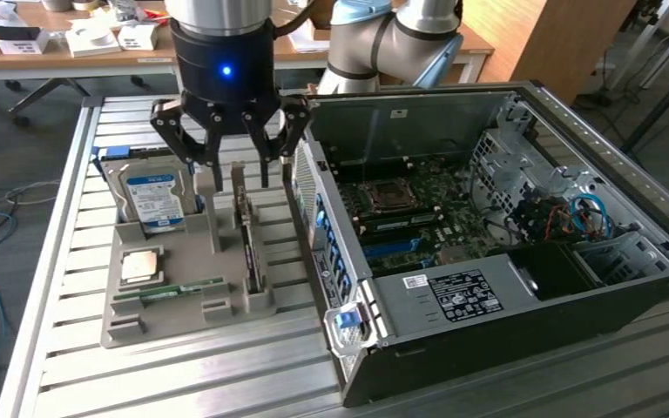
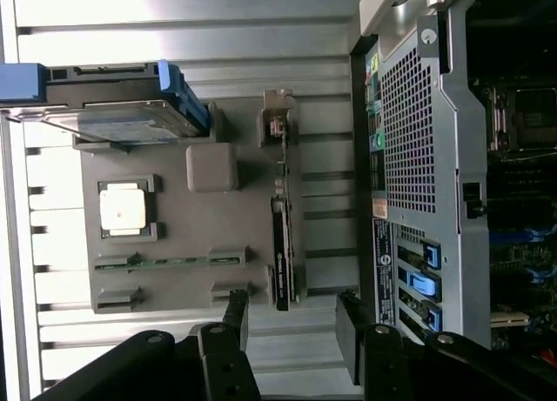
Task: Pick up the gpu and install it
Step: 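Pick up the gpu and move the gpu toward the slot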
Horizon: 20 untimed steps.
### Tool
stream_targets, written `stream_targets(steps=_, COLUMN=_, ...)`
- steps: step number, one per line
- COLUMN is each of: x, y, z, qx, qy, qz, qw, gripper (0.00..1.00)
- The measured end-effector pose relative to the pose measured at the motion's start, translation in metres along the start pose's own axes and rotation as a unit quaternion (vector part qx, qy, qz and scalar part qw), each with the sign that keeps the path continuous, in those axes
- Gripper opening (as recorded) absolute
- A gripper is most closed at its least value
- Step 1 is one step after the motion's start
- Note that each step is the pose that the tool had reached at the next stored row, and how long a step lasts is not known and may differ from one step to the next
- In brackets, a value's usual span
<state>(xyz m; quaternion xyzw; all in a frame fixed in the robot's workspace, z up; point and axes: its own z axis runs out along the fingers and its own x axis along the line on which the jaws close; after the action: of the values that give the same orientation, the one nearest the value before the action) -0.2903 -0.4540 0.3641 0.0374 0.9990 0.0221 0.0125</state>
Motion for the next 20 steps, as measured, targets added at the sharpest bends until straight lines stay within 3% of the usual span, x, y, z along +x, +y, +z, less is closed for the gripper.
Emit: stream_targets(steps=20, x=0.001, y=-0.0017, z=0.0364, qx=0.0, qy=0.0, qz=0.0, qw=1.0, gripper=0.53)
